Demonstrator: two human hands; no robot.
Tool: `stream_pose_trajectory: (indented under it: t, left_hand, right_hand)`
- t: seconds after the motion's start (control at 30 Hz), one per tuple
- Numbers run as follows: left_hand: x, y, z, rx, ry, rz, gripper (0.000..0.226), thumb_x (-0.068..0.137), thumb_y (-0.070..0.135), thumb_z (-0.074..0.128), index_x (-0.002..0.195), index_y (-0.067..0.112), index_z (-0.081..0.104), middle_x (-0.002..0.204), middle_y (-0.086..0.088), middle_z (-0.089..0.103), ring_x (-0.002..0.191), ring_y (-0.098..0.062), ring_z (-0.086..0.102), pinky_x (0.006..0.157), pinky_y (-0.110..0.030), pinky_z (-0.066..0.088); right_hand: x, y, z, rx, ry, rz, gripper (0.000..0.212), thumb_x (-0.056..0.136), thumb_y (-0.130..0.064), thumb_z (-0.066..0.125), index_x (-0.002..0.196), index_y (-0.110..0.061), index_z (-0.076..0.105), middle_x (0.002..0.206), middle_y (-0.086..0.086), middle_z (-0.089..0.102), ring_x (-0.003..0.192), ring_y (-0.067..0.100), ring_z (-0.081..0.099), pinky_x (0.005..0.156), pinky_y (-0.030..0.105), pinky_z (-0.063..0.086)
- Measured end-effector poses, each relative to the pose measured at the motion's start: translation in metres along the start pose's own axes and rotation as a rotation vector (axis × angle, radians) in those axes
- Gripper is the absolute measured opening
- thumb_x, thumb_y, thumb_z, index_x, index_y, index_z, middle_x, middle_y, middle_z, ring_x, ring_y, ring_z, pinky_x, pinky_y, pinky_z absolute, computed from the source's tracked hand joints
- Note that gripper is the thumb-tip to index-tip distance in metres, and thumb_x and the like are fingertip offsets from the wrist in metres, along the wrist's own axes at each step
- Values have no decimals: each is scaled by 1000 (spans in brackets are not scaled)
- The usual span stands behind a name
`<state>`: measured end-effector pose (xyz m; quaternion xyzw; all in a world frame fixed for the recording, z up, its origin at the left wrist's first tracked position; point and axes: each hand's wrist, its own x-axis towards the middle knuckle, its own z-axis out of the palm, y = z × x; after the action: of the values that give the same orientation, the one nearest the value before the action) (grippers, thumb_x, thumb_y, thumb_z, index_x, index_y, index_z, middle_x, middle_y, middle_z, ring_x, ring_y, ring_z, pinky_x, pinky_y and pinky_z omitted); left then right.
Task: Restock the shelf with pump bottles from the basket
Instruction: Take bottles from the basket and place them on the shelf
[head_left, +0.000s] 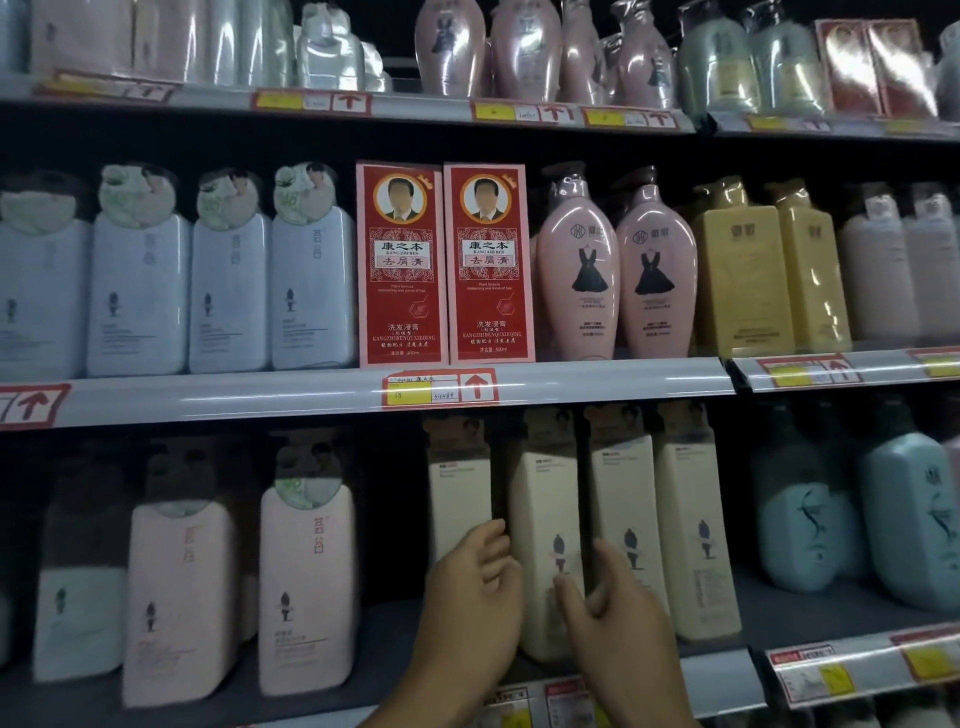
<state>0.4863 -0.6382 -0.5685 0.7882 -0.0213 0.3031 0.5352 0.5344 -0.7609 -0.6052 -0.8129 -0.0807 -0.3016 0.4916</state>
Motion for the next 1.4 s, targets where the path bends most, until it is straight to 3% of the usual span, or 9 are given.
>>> stream_pose_trajectory:
  t: [0.17, 0.4, 0.73, 0.83, 0.93, 1.03, 1.13, 1.23, 1.4]
  left_hand:
    - [-4, -8, -13, 93, 355, 119, 25, 86, 13, 73, 92, 33, 59, 82, 5, 62, 69, -7, 60, 59, -10, 47]
    - [-3, -27, -14, 223, 335, -22, 65, 82, 26, 78, 140, 21, 50, 115, 10, 50, 100, -9, 54, 86, -21, 44]
    - [-8, -33, -15, 139, 330, -7, 62, 82, 28, 79, 138, 28, 52, 112, 16, 64, 98, -6, 62, 89, -31, 56]
    - [-11, -35, -18, 130, 264, -32, 70, 80, 25, 81, 141, 28, 47, 91, 30, 52, 83, 7, 54, 80, -22, 51]
    - [-13, -39, -16, 156, 242, -43, 76, 75, 23, 86, 140, 29, 47, 93, 29, 56, 88, 3, 57, 88, -25, 52]
    - [-13, -43, -11, 173, 268, -39, 74, 76, 21, 85, 140, 30, 48, 116, 13, 69, 106, -8, 64, 97, -33, 54]
    - [-9, -45, -12, 178, 267, -41, 75, 74, 21, 86, 139, 29, 50, 118, 8, 70, 96, -6, 60, 97, -35, 54]
    - [-8, -47, -13, 182, 251, -51, 77, 73, 23, 87, 140, 30, 49, 119, 6, 70, 94, -7, 60, 97, -37, 54]
    - [-10, -50, -12, 175, 260, -35, 78, 73, 25, 87, 141, 30, 49, 113, 11, 69, 101, -10, 66, 97, -40, 56]
  right_hand:
    - [9, 2, 8, 3, -55, 55, 66, 82, -58, 65, 137, -25, 55, 99, -4, 73, 98, 16, 66, 90, 35, 54]
    - [7, -5, 6, 44, -69, 69, 57, 83, -46, 72, 131, -19, 58, 89, -2, 72, 91, 16, 67, 86, 34, 53]
    - [-6, -6, 3, 76, -46, 33, 51, 85, -48, 71, 129, -22, 63, 106, -1, 73, 97, 13, 66, 85, 26, 52]
    - [0, 14, -37, 60, 181, -27, 25, 86, -47, 68, 105, -31, 67, 74, -9, 65, 71, 9, 60, 65, 29, 46]
    - [29, 56, -71, 39, 440, -26, 38, 84, -34, 74, 118, -20, 67, 88, 3, 62, 85, 25, 59, 76, 37, 47]
    - [57, 89, -87, 60, 155, 81, 71, 81, -28, 80, 143, -16, 50, 130, 12, 59, 119, 29, 57, 99, 42, 47]
    - [60, 109, -82, 121, -106, 79, 64, 77, -9, 82, 136, -15, 58, 112, 0, 73, 91, 0, 67, 78, 17, 49]
    - [57, 115, -77, 92, -23, 47, 55, 74, -5, 83, 125, -13, 64, 94, -4, 72, 76, -6, 62, 67, 8, 43]
    - [48, 111, -68, 82, 60, 44, 50, 77, -12, 83, 122, -14, 63, 104, 5, 75, 92, 17, 66, 83, 30, 49]
